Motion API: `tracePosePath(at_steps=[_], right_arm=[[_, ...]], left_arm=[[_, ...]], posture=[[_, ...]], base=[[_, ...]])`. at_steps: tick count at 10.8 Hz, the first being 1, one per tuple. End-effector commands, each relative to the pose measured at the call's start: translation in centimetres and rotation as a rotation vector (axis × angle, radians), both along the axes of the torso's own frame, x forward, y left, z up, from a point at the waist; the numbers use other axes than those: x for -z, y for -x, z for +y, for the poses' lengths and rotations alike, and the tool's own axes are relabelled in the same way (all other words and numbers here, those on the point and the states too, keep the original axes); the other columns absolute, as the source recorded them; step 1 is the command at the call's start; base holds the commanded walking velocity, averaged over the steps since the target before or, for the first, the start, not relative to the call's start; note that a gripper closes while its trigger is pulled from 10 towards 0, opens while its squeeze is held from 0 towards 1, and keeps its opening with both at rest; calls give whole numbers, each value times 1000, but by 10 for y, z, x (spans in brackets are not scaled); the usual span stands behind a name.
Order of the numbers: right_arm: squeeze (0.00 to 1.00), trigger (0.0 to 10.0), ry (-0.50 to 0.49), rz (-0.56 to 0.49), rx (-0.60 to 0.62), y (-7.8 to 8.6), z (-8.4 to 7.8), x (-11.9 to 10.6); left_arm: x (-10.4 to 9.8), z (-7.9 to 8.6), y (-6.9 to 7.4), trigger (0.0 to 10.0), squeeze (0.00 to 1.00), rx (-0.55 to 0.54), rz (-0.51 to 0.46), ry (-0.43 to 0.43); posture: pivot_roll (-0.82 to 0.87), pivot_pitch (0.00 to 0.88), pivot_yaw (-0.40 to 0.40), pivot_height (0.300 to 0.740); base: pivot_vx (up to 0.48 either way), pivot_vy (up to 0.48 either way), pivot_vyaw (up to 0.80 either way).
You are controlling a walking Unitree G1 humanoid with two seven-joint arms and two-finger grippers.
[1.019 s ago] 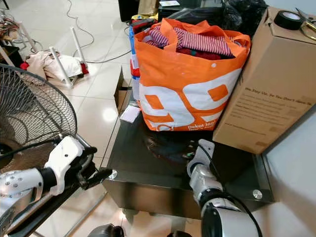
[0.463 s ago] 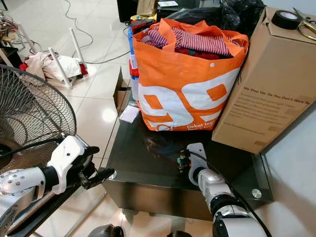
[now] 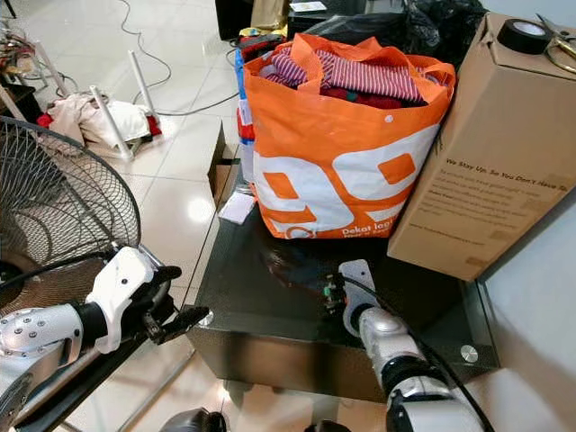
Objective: Hang keys on a hook
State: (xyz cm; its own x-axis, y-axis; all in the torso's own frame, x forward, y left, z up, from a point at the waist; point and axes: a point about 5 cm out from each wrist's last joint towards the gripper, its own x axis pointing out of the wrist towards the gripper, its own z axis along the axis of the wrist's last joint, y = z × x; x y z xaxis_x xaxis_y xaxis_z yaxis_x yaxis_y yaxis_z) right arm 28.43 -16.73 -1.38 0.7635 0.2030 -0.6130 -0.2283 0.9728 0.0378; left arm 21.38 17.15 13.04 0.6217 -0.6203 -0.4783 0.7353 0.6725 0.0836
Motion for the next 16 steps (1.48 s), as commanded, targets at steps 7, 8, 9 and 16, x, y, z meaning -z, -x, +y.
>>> tracePosePath(at_steps=[7, 8, 9, 16], right_arm=[[757, 10000, -79, -58, 81, 0, 18, -5], [345, 10000, -54, -52, 130, 0, 18, -3], [0, 10000, -54, -38, 196, 0, 17, -2], [0, 0, -95, 45, 342, 9, 18, 10]], left_arm=[[1, -3, -1, 10000, 0, 12, 2, 4], [0, -2, -2, 10000, 0, 13, 1, 3], [0, -2, -2, 10000, 0, 13, 2, 2], [-1, -3, -2, 10000, 0, 12, 2, 1]], posture=[[163, 63, 15, 740], [164, 64, 15, 740], [166, 67, 16, 740], [172, 76, 16, 740]], base=[[0, 0, 0], [0, 0, 0], [0, 0, 0], [0, 0, 0]])
